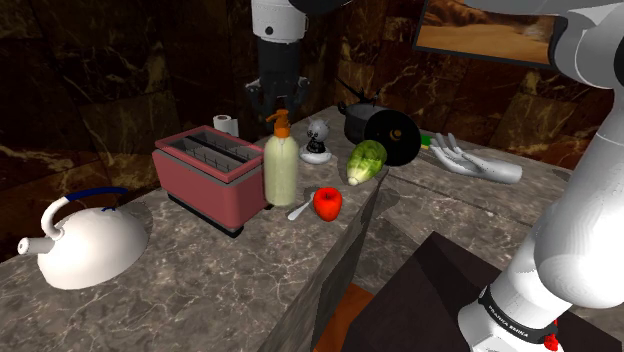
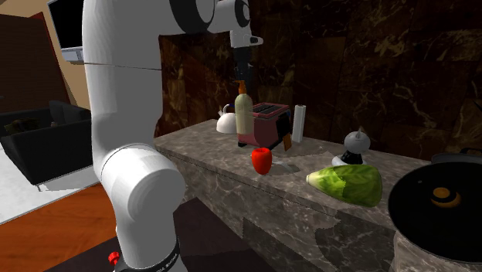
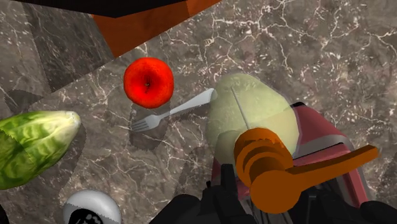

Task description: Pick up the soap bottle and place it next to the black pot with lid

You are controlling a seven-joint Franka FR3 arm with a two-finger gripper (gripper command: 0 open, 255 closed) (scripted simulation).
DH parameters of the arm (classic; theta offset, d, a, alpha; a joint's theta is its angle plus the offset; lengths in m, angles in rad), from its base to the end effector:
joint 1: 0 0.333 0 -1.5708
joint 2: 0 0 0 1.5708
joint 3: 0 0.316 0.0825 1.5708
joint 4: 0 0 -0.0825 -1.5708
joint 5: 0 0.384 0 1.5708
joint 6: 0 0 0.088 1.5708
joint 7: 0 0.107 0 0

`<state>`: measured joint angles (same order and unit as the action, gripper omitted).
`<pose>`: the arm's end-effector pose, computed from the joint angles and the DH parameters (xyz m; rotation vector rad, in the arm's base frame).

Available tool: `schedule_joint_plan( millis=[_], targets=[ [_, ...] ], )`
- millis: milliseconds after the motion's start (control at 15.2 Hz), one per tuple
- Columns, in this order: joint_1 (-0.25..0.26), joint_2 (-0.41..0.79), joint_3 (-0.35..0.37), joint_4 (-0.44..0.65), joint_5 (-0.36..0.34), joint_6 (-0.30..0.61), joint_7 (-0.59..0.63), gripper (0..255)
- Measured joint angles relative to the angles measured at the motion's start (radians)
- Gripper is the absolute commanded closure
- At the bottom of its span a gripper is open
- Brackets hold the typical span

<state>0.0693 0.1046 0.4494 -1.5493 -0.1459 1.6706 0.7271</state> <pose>0.5274 0.2698 0.5897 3.0586 -0.3047 0.1236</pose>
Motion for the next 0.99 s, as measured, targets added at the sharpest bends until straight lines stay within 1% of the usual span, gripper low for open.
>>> schedule_joint_plan(
  millis=[528, 990],
  targets=[
    [0.012, 0.029, 0.005, 0.142, -0.013, -0.116, -0.002, 255],
    [0.036, 0.088, 0.012, 0.317, -0.042, -0.239, 0.001, 255]
  ],
)
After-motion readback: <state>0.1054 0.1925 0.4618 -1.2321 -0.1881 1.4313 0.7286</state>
